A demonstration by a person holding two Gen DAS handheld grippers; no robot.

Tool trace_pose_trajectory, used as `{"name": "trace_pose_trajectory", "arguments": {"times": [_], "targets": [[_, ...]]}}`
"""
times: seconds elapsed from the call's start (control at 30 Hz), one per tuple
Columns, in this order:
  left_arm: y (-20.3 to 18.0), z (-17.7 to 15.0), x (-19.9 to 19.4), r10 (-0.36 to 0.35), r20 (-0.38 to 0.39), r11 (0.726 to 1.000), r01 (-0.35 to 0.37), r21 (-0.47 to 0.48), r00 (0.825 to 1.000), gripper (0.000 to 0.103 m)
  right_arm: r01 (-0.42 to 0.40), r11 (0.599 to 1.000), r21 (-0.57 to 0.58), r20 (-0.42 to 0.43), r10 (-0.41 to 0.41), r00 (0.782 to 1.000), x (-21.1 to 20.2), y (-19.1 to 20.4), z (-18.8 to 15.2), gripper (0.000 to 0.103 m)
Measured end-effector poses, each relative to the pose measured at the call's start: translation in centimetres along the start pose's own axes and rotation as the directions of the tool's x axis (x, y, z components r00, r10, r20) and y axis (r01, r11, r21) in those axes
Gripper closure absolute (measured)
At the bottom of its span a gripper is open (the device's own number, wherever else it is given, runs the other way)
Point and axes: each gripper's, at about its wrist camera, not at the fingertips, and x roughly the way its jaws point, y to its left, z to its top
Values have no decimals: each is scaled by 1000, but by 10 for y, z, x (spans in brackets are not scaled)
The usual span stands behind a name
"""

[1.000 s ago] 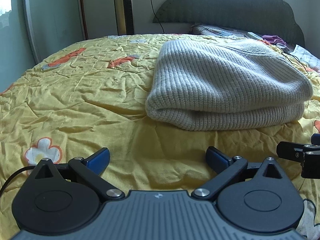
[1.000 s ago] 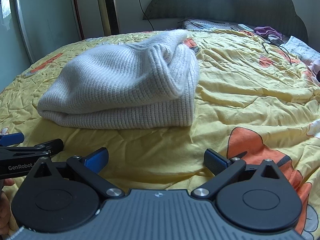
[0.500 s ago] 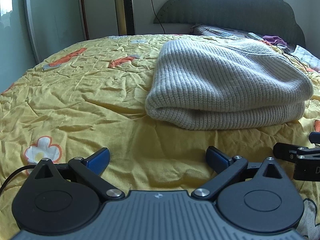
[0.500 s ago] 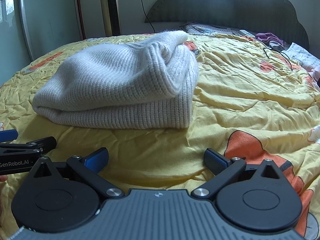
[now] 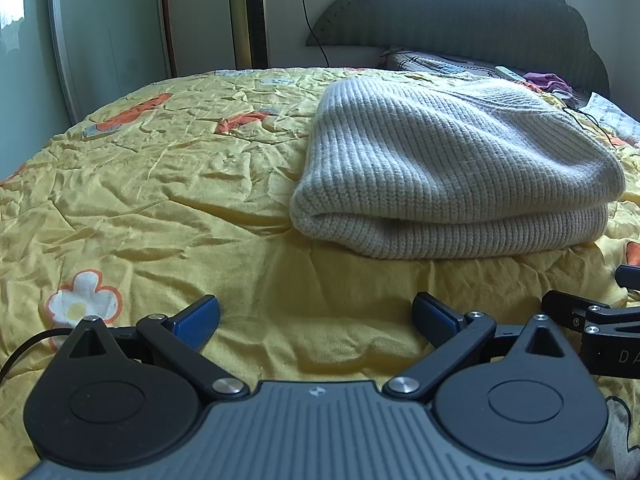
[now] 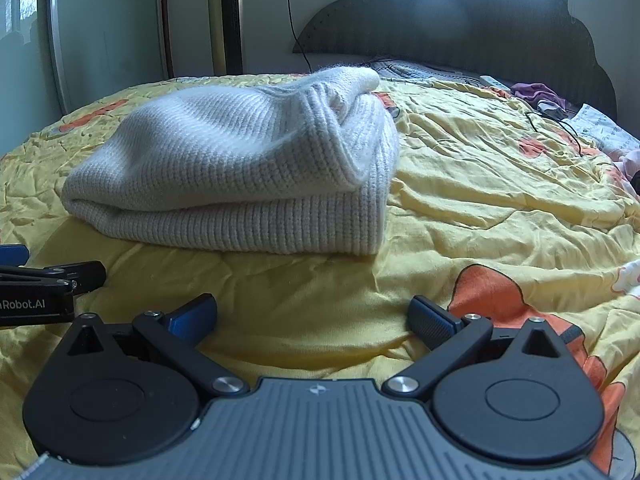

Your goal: Fold small clothes

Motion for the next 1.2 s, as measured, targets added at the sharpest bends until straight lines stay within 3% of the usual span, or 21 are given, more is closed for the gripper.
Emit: {"name": "trace_pose_trajectory", "arguments": {"times": [1.2], "targets": [[4, 1, -2, -27, -5, 1000, 27, -3, 1000, 0, 1, 1000, 0, 1, -1, 1000, 0, 1, 0, 0]]}}
